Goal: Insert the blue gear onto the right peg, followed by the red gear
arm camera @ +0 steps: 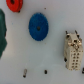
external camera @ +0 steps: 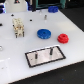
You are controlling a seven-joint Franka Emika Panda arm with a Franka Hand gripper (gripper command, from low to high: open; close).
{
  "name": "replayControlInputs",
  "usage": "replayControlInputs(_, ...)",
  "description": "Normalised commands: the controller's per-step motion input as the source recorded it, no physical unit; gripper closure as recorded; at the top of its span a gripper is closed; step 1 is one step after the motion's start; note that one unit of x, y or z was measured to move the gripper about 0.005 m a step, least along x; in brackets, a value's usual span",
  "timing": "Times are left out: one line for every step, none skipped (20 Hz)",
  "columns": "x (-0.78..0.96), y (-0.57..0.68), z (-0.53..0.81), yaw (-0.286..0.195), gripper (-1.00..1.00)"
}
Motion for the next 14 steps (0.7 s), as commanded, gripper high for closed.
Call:
replayControlInputs(-0.49,0.35,-0.4,0.0,-1.0)
replayControlInputs(-0.51,0.37,-0.4,0.0,-1.0)
replayControlInputs(-0.49,0.34,-0.41,0.0,-1.0)
replayControlInputs(-0.51,0.36,-0.42,0.0,-1.0)
replayControlInputs(-0.49,0.37,-0.39,0.0,-1.0)
replayControlInputs(-0.49,0.34,-0.41,0.0,-1.0)
replayControlInputs(-0.5,0.31,-0.43,0.0,-1.0)
replayControlInputs(-0.47,0.29,-0.45,0.0,-1.0)
replayControlInputs(-0.44,0.27,-0.46,0.0,-1.0)
replayControlInputs(-0.36,0.28,-0.49,0.0,-1.0)
replayControlInputs(-0.31,0.26,-0.52,0.0,-1.0)
replayControlInputs(-0.36,0.23,-0.55,0.0,-1.0)
replayControlInputs(-0.31,0.22,-0.54,0.0,-1.0)
replayControlInputs(-0.29,0.15,-0.57,0.0,-1.0)
